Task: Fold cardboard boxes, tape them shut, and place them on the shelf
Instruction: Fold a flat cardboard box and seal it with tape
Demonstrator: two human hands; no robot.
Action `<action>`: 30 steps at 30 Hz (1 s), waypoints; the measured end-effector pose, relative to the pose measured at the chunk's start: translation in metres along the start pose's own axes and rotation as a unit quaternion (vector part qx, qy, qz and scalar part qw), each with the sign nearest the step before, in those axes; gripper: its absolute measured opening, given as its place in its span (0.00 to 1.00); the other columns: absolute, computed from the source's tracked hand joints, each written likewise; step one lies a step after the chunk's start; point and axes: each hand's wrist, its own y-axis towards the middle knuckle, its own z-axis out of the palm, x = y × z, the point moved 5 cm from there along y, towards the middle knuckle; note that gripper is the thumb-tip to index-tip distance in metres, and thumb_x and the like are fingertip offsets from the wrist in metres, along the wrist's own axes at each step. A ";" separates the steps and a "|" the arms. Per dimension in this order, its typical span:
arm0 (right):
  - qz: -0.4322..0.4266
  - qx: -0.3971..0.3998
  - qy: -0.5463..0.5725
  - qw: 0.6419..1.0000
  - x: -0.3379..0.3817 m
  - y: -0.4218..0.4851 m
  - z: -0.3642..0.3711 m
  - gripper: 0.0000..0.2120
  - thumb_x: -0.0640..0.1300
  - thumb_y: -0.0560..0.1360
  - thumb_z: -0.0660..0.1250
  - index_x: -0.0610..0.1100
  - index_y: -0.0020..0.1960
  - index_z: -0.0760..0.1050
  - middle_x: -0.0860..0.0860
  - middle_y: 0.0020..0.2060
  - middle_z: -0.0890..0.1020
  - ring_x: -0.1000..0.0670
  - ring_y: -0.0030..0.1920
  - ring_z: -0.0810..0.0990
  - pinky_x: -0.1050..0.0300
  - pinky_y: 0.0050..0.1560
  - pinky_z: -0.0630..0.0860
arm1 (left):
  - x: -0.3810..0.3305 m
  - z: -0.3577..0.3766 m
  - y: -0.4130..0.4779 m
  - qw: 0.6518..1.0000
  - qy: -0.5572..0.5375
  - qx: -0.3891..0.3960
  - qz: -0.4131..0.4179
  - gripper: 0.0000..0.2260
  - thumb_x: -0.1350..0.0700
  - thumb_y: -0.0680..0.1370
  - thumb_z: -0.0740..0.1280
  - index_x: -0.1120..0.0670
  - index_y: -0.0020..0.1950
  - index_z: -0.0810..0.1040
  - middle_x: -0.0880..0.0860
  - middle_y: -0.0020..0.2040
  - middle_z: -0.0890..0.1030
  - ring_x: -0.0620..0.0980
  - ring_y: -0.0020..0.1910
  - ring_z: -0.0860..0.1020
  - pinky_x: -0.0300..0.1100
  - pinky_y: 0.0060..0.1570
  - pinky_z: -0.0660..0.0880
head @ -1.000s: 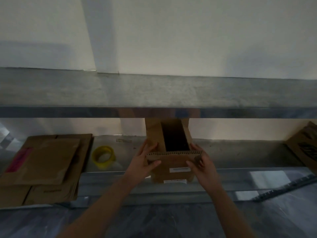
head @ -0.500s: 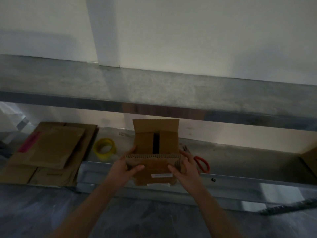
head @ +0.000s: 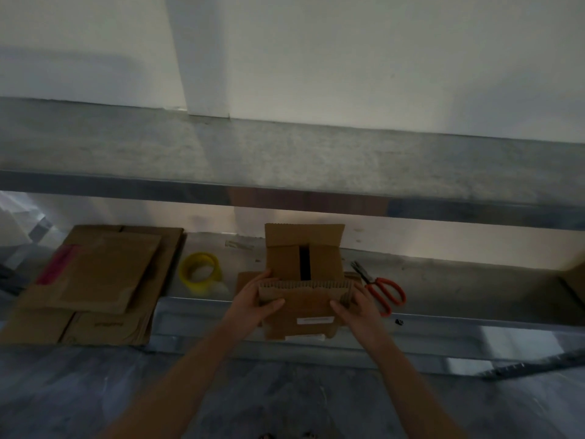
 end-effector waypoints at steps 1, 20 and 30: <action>0.008 -0.005 0.014 1.000 0.002 0.001 0.001 0.37 0.76 0.63 0.67 0.53 0.63 0.77 0.56 0.64 0.73 0.53 0.65 0.74 0.45 0.65 0.75 | 0.006 -0.001 0.003 0.999 -0.031 0.011 -0.006 0.30 0.40 0.65 0.76 0.37 0.64 0.69 0.49 0.68 0.73 0.45 0.63 0.75 0.46 0.62 0.75; 0.062 0.007 -0.026 0.998 0.028 0.035 -0.013 0.59 0.43 0.65 0.81 0.54 0.79 0.41 0.49 0.77 0.57 0.46 0.76 0.58 0.40 0.74 0.62 | -0.037 -0.014 0.048 0.991 0.124 0.031 0.038 0.61 0.61 0.64 0.80 0.35 0.74 0.34 0.41 0.78 0.39 0.43 0.75 0.46 0.54 0.74 0.56; -0.061 0.072 -0.155 0.983 0.040 0.044 -0.012 0.42 0.46 0.73 0.74 0.59 0.78 0.53 0.52 0.77 0.57 0.49 0.77 0.57 0.47 0.76 0.58 | -0.014 -0.024 0.044 0.947 0.306 0.048 0.087 0.26 0.46 0.75 0.69 0.35 0.70 0.63 0.40 0.76 0.55 0.48 0.75 0.55 0.49 0.74 0.56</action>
